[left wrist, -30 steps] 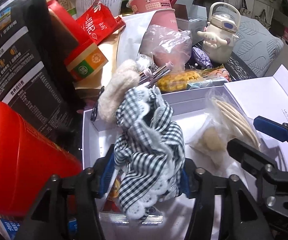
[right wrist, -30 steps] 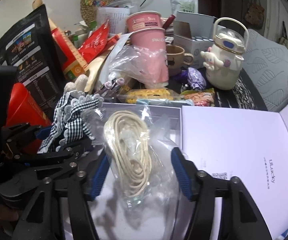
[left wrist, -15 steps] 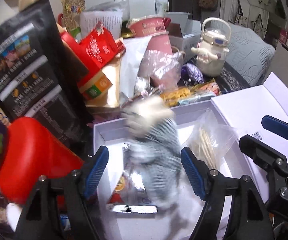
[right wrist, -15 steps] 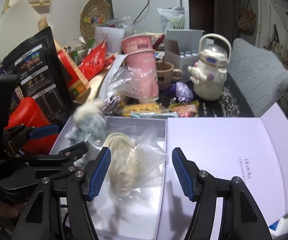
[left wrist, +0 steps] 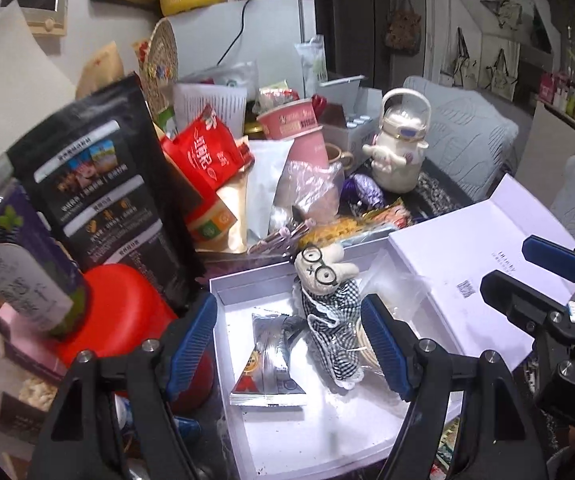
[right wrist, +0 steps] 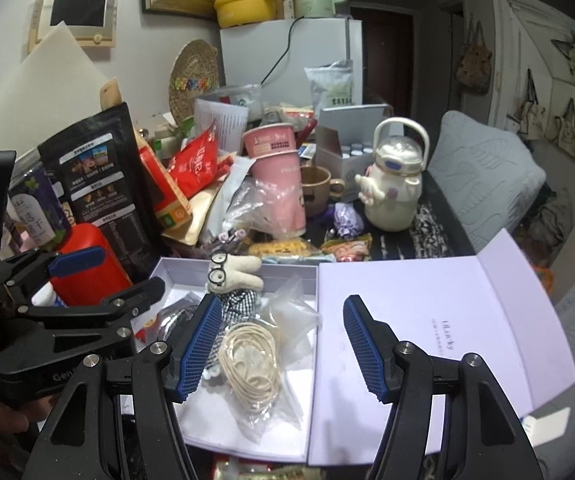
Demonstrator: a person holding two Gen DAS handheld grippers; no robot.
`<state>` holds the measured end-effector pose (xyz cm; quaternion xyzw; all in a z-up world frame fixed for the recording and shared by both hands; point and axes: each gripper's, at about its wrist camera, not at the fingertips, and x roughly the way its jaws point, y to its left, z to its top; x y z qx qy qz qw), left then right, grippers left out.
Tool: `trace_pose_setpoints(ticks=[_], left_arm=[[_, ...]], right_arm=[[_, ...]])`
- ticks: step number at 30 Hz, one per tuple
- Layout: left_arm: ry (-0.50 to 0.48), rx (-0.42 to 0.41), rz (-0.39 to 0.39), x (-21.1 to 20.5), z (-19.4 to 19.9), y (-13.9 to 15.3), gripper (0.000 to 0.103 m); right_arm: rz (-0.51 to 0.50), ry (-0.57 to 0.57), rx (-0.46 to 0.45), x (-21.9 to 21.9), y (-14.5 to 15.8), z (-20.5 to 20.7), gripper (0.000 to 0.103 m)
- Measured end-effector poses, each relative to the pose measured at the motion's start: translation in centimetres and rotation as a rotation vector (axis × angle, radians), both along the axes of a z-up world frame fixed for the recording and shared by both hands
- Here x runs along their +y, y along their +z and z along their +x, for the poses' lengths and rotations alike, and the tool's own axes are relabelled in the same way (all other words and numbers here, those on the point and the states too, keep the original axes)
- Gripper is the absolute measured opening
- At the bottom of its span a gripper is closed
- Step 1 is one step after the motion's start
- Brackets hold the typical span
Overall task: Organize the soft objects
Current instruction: 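Withdraw both open grippers from the white box back over the table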
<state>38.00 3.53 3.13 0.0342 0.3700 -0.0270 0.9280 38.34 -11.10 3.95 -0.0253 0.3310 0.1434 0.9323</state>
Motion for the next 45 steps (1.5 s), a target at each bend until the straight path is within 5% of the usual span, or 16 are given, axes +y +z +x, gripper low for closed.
trace_pose_setpoints(ticks=[22,33,45], left_arm=[[-0.104,-0.133,-0.04,-0.9,-11.2,5.9,0.074],[-0.144,-0.147,-0.015,-0.9,-17.2,5.5,0.074],[-0.176,-0.097,-0.071,0.0,-21.1,2.3,0.074]], right_arm=[[-0.046,-0.008,-0.128,-0.5,5.4,-11.9,0.064],[-0.026,-0.02,-0.103,-0.4,4.1,-17.0,0.064],[-0.001,-0.05,-0.031,-0.6,0.4,-21.2,0.064]])
